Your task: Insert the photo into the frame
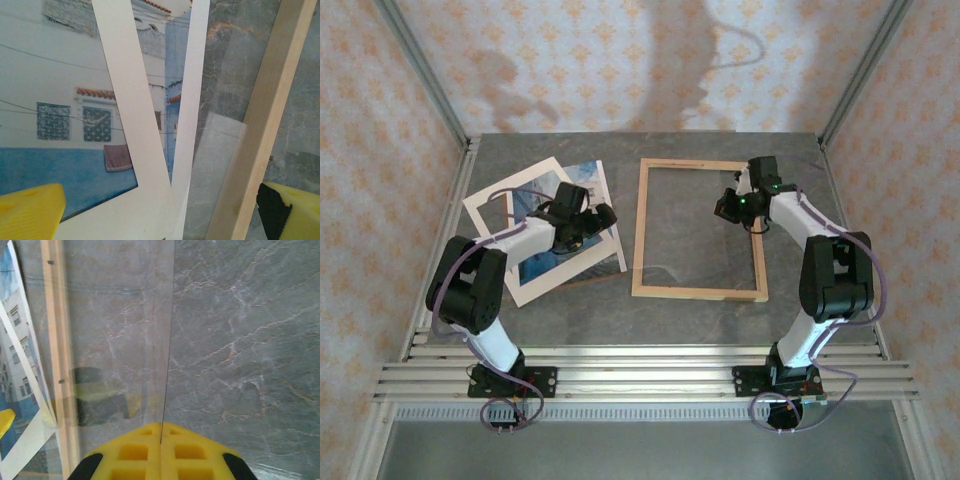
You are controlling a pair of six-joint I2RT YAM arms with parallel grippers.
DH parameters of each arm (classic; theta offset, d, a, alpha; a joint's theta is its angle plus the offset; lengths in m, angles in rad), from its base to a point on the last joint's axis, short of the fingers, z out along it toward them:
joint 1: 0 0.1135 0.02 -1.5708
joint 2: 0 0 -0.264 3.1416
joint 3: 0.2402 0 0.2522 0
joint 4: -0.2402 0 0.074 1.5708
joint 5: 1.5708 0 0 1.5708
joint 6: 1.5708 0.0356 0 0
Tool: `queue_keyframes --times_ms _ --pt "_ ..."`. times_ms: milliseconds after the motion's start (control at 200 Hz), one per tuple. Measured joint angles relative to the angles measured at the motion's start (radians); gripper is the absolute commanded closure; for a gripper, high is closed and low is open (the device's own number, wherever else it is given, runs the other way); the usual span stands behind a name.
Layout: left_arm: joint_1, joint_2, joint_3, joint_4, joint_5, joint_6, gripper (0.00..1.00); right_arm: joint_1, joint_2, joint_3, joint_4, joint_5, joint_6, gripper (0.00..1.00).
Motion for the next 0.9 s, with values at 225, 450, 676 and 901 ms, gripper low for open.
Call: queue_keyframes --times_ms 225,450,676,901 --pt "-0.019 0.020 0.004 0.000 0.000 -0.006 0.01 -0.013 0.001 0.006 0.002 0.002 -0.065 1.00" --pt "-0.026 0.023 0.008 -0.002 0.000 -0.010 0.01 -0.013 0.011 0.029 -0.025 0.021 -0.109 1.00" --pt "-0.026 0.025 0.018 -0.009 0.000 -0.010 0.01 -0.013 0.007 0.029 -0.049 0.083 -0.134 1.00" --pt "-0.026 0.029 0.019 -0.013 0.000 -0.010 0.01 -0.013 -0.005 0.029 -0.081 0.141 -0.153 1.00"
